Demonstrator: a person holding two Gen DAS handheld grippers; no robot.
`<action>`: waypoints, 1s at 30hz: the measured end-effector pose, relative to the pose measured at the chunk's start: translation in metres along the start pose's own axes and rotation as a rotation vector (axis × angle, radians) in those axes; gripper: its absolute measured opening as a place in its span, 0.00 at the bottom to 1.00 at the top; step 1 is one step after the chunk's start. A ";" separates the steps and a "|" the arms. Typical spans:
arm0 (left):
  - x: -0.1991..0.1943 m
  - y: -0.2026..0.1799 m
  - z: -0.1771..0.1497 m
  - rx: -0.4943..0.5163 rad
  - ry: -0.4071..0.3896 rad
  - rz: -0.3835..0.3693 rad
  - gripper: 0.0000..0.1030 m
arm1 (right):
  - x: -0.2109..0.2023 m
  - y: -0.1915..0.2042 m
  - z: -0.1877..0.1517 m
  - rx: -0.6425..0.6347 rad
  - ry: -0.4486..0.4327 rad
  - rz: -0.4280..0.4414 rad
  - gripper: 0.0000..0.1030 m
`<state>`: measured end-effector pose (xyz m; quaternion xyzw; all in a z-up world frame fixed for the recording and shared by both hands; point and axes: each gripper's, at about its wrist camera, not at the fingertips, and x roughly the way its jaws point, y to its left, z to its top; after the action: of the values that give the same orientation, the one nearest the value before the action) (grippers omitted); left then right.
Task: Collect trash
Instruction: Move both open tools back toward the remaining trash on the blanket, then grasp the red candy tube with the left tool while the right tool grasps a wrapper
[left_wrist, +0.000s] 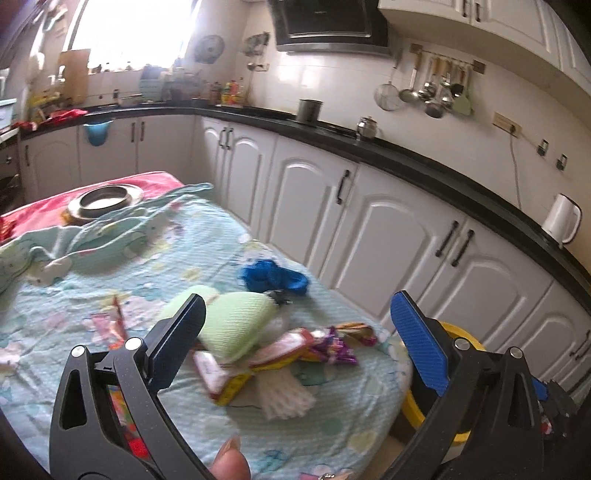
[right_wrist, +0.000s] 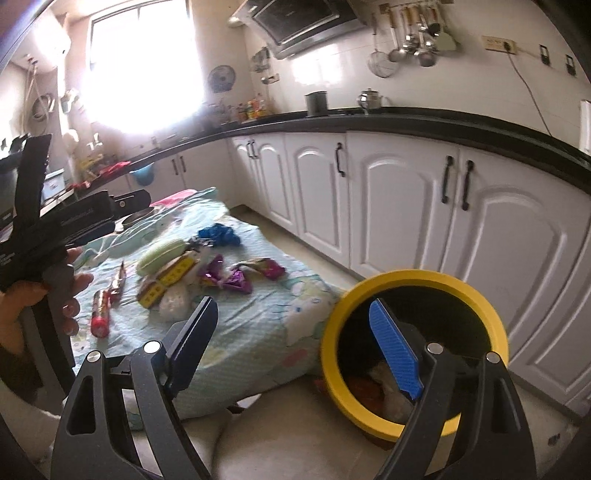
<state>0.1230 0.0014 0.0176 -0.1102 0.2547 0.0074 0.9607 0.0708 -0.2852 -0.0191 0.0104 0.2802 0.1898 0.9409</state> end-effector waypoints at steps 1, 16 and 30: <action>-0.001 0.006 0.000 -0.007 -0.001 0.013 0.89 | 0.003 0.004 0.001 -0.004 0.004 0.013 0.79; -0.017 0.086 -0.013 -0.093 0.034 0.190 0.89 | 0.044 0.069 0.028 -0.070 0.019 0.171 0.79; -0.013 0.133 -0.043 -0.194 0.140 0.223 0.89 | 0.123 0.086 0.056 0.167 0.135 0.147 0.67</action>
<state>0.0810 0.1225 -0.0397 -0.1738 0.3296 0.1308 0.9187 0.1646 -0.1555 -0.0257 0.0965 0.3564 0.2345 0.8993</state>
